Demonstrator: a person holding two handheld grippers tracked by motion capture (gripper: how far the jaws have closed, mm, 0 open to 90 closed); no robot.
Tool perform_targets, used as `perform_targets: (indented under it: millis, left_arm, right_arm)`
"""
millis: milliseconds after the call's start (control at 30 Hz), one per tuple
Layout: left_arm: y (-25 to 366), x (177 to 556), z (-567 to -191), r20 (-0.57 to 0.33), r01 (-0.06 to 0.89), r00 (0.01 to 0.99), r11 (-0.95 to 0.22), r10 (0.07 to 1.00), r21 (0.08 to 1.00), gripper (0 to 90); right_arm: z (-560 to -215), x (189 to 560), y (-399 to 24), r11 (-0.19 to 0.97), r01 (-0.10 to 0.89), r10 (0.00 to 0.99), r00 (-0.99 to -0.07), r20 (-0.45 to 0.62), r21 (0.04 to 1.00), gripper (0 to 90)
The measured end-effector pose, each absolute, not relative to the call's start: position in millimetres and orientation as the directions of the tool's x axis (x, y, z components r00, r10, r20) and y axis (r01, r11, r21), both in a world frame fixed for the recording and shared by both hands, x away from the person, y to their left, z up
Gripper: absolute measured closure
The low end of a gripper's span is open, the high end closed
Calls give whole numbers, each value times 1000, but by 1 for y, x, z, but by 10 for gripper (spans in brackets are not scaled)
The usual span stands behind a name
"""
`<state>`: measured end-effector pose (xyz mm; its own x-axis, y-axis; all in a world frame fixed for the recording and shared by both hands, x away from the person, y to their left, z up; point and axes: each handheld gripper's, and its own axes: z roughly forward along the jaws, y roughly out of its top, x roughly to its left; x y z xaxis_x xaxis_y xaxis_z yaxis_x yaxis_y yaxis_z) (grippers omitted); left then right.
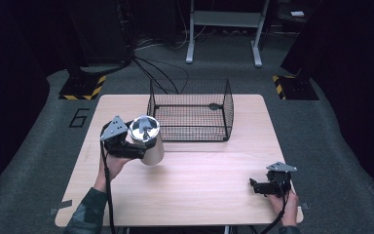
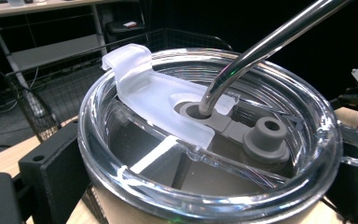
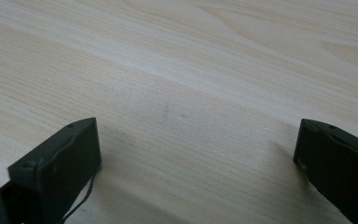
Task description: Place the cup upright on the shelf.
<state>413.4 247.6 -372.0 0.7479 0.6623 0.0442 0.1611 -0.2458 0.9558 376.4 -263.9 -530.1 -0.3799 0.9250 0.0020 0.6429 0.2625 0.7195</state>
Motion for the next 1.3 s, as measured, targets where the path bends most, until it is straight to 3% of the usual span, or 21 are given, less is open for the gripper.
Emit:
perform_targets:
  millis: [1300]
  left_arm:
    - [215, 450, -327, 9, 139, 804, -202, 595, 969, 39]
  right_arm:
    - [-530, 377, -264, 264, 642, 925, -381, 1, 720, 1]
